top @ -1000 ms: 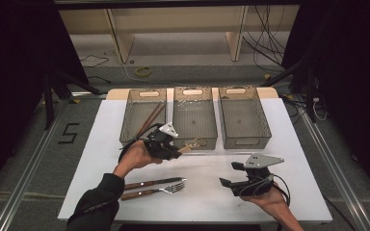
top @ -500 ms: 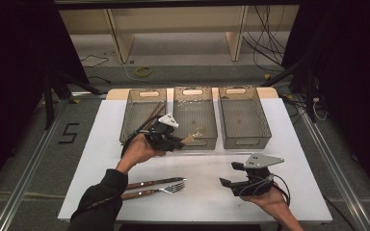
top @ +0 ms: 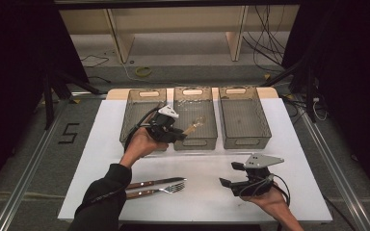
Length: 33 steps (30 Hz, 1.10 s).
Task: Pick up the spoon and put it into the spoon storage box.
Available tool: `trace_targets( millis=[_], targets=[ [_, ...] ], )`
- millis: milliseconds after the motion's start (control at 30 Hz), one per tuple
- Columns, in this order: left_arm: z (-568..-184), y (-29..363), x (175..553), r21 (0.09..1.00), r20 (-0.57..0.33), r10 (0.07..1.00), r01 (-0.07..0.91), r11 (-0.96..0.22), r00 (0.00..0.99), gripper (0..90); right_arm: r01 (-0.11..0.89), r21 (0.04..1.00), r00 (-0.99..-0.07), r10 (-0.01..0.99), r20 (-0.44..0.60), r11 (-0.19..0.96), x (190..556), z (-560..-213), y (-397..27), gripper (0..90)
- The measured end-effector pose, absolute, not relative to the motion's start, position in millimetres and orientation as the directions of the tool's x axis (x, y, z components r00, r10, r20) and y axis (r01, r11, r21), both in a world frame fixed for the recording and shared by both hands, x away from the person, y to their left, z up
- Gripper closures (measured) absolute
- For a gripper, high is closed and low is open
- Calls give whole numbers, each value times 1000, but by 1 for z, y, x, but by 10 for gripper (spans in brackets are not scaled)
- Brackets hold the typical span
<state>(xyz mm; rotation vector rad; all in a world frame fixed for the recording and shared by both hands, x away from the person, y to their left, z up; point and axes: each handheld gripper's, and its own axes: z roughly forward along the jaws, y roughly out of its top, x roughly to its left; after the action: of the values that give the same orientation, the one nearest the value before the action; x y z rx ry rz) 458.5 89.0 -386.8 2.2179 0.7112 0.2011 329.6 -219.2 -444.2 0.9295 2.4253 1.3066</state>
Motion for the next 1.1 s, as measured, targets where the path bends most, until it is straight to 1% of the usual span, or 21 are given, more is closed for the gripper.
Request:
trace_targets(
  millis=[200,500,1100],
  targets=[
    [-384,87,469,740,-93,581,446,-503,809,747,421,815,-771,631,89,399,330,-444,-220,271],
    [-383,84,481,739,-109,604,471,-481,789,747,421,816,-771,630,92,397,329,-444,-220,270],
    [-396,80,503,745,-131,674,521,-417,727,745,421,815,-773,628,92,399,330,-445,-219,270]
  ],
)
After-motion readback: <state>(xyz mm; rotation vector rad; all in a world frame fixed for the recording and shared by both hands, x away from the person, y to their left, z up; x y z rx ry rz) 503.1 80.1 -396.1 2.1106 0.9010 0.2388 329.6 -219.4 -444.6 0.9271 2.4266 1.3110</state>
